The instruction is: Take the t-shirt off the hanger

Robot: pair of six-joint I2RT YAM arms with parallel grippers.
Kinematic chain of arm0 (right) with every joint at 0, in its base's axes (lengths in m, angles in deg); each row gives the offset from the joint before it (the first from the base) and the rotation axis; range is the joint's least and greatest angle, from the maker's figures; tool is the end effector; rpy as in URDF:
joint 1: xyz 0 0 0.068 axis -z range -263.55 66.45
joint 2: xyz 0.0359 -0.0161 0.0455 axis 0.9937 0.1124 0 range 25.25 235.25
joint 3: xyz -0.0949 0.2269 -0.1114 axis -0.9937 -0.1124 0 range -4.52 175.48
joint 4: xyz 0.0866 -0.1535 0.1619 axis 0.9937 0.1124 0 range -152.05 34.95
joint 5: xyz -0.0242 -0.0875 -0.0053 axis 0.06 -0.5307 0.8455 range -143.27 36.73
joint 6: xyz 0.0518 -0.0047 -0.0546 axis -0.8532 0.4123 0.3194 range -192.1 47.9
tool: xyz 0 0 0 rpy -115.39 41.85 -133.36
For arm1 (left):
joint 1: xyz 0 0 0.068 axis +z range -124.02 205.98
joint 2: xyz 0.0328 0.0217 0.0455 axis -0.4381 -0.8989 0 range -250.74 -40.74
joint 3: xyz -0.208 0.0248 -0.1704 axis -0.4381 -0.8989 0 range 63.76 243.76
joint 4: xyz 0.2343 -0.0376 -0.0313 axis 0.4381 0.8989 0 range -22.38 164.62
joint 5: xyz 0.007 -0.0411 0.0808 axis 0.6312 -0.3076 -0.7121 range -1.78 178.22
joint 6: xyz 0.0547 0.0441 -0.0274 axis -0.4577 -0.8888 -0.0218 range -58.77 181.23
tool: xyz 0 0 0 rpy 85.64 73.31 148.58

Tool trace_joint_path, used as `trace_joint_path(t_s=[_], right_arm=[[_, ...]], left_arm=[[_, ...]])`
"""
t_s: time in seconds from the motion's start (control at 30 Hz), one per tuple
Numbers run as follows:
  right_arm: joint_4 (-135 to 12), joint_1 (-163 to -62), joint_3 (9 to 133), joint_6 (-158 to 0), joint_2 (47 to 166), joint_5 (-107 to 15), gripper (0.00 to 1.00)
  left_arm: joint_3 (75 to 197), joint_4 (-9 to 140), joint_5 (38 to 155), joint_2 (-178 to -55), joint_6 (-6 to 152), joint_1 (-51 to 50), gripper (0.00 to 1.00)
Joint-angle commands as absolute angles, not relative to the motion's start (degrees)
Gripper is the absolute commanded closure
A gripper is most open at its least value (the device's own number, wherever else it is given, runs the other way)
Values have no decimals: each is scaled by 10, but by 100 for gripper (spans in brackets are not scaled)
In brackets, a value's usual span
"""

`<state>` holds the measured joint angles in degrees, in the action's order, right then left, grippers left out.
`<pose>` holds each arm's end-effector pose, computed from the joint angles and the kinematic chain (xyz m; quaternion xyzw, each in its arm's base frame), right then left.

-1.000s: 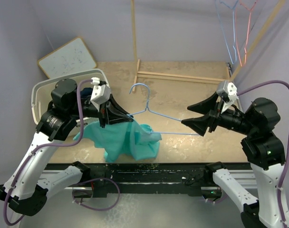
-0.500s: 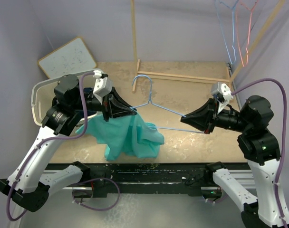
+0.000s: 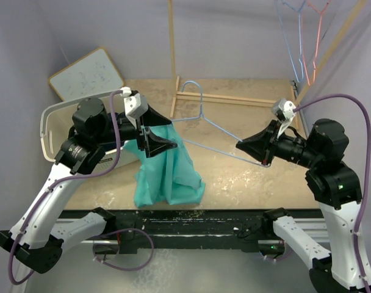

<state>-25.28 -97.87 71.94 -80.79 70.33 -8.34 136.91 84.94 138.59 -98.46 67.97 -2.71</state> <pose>0.0972 0.0711 0.4535 -0.2905 0.6700 0.4010 0.5531 0.1452 -0.1354 0.4472 0.4143 0.5822 -0.4828 0.5064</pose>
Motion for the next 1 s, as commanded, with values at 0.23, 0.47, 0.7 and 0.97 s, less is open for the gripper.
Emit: trace_joint_path(t_s=[0.23, 0.47, 0.7, 0.97], right_arm=[[-134, -977, 834, -802, 757, -302, 100], [-83, -976, 898, -822, 808, -414, 100], [-170, -976, 918, -841, 854, -592, 100], [-345, -976, 987, -857, 941, -702, 100]], left_arm=[[1343, 905, 1120, -944, 638, -30, 17], [1285, 913, 1009, -912, 643, -30, 21], [1229, 893, 986, -887, 661, -30, 25], [1192, 874, 977, -840, 683, -30, 27]])
